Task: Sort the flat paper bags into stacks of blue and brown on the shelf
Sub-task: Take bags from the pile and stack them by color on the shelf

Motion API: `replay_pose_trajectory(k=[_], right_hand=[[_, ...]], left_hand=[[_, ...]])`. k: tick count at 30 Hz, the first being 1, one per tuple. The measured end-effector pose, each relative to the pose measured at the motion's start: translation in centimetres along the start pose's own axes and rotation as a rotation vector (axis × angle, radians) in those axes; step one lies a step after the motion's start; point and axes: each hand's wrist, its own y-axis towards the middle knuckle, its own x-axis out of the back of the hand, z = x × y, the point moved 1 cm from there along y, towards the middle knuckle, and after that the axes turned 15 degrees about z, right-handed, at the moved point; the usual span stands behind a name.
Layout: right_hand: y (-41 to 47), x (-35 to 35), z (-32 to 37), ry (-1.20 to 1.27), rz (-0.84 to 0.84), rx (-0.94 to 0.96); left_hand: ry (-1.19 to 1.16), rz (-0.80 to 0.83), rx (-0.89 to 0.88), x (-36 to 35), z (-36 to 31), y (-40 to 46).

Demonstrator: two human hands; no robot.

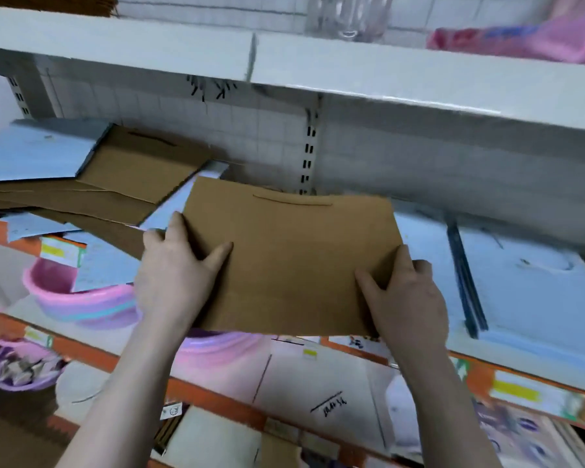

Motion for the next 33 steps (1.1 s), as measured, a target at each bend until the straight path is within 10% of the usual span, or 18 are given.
replay_pose_trajectory(k=[11, 33], right_hand=[[-9.0, 9.6, -22.6, 0.028, -0.012, -0.197], [-4.6, 17.4, -40.0, 0.054, -0.157, -0.427]], left_hand=[[-0.039, 0.202, -0.139, -11.9, -14.1, -16.1], [-0.075, 0.377, -0.311, -25.0, -32.2, -18.1]])
